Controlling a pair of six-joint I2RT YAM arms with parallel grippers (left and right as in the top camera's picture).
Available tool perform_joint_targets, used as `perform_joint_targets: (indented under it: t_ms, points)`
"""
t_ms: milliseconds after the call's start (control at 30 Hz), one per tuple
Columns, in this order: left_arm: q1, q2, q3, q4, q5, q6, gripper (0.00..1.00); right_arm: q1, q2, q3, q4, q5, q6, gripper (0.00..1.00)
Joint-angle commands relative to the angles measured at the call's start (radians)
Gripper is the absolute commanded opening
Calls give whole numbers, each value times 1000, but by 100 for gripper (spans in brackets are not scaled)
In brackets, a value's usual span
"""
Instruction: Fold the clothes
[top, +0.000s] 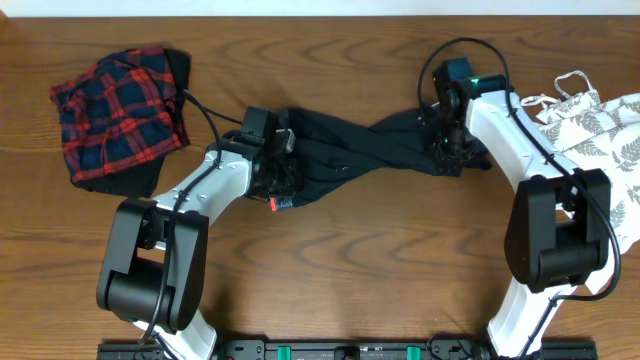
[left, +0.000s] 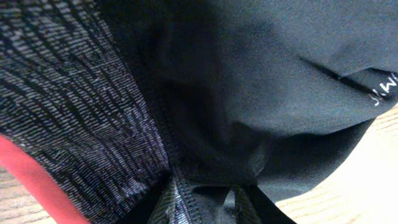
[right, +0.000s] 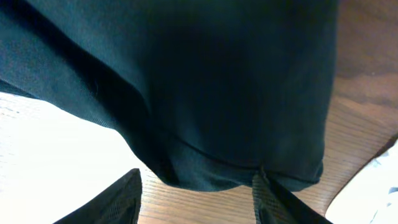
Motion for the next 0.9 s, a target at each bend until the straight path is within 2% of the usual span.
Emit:
perform_joint_targets:
  t_ms: [0,167,300,433,500,567,733,867]
  points:
    - [-10,42,-12,-4,16,-2,33,20,-20,-3,3,35,-26,56]
    - [-10,42,-11,3,16,-2,34,61,-23,-3,-11,80,-26,59]
    - [-10,42,-12,3,16,-2,34,109,-26,-3,9,216,-23,59]
    - [-10,42,-11,2,17,-2,34,122,-25,-3,39,259,-23,51]
    - [-10,42,-11,2,17,-2,34,121,-25,-8,51,251,-23,41]
    - [-10,42,-12,2,17,-2,34,119,-25,-18,61,250,-23,37]
    - [-10,42,-12,2,17,-2,34,122,-25,-48,82,209,-32,39]
    - [-10,42,-12,3,17,-2,34,130,-25,-73,81,180,-42,53]
